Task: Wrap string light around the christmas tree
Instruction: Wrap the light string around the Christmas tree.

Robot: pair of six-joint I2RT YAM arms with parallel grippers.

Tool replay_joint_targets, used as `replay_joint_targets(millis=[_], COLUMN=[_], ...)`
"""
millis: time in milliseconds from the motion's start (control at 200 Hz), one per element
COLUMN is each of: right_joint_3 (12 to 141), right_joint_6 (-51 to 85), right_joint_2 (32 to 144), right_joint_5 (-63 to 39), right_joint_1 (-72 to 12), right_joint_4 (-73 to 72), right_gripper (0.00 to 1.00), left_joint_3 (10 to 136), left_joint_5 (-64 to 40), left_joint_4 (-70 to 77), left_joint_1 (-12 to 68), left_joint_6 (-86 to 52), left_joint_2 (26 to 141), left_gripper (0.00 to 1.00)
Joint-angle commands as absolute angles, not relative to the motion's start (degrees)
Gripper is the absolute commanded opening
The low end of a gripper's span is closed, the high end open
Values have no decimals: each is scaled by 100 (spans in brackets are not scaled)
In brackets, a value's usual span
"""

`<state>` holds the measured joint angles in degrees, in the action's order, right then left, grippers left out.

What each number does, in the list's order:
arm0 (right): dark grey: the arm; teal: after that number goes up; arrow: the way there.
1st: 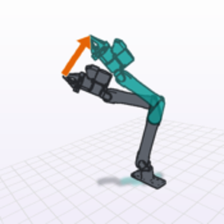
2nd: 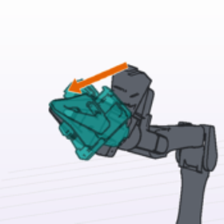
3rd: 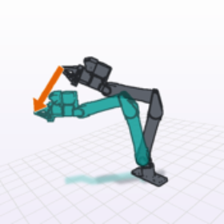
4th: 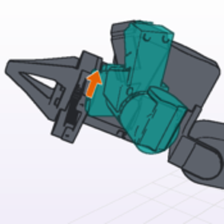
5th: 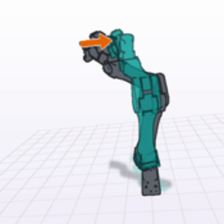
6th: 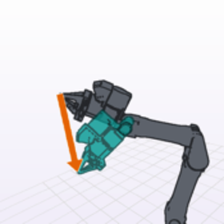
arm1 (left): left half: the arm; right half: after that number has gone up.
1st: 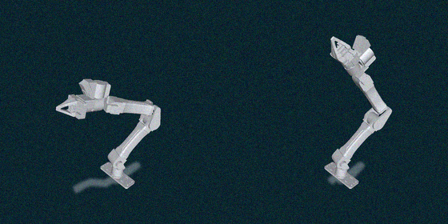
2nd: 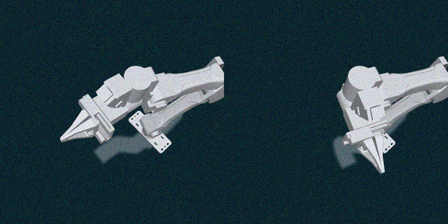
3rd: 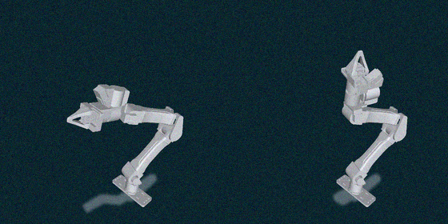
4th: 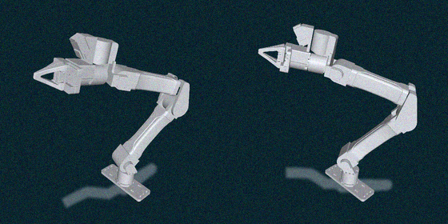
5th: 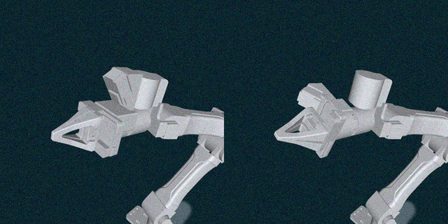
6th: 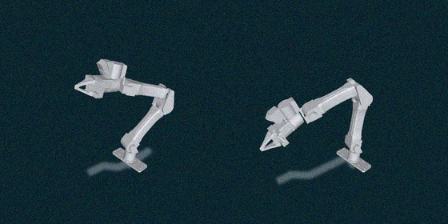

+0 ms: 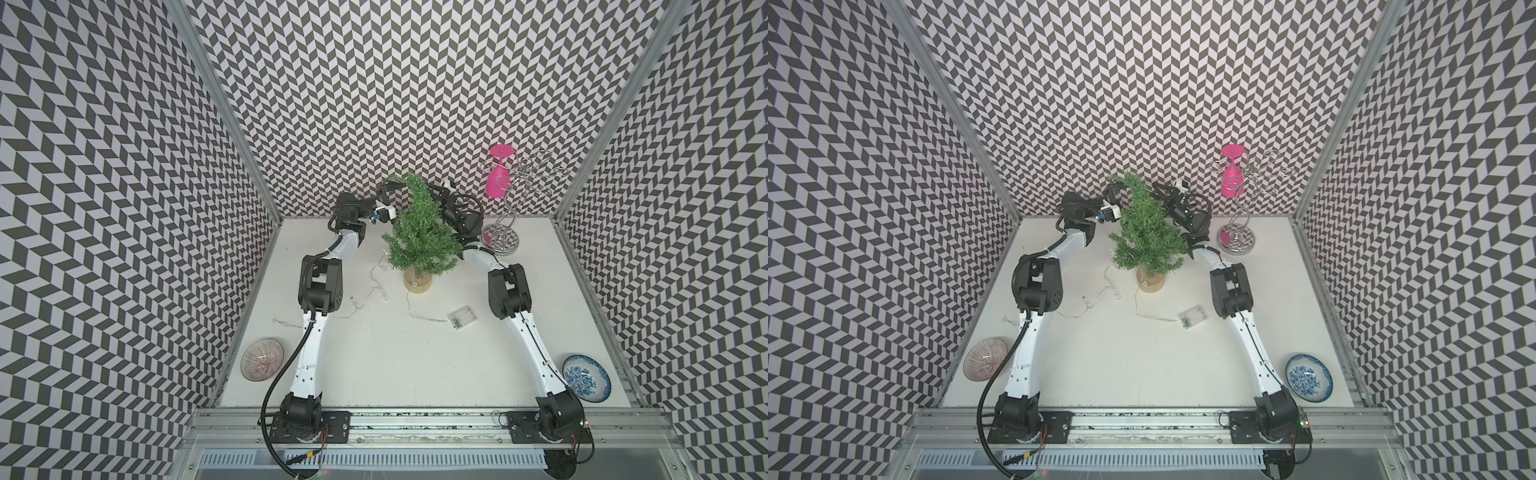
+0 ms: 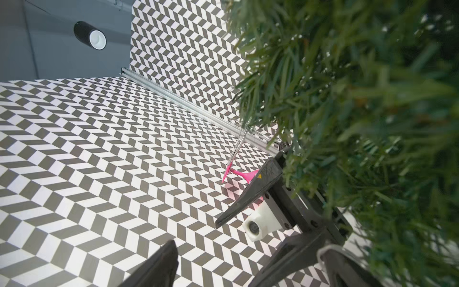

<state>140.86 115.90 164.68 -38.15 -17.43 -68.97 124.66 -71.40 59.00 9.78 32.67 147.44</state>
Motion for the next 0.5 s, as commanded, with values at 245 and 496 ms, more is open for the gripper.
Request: replay_joint_targets(millis=[245, 496], right_joint_3=[13876, 13465], right_joint_6=[11544, 11337], right_joint_2=[16049, 15699], right_joint_5=[-3905, -4124], right_joint_1=[-1592, -1443], right_joint_4=[-7267, -7219], right_gripper=[56, 54], left_joint_3=[11118, 10328], left_joint_5=[-6521, -5847], left_joint_4=[6640, 6881], left_joint_1=[524, 387], left_joint_6=[2473, 1862], left_joint_2=[13941, 13487], left_gripper=[100, 100])
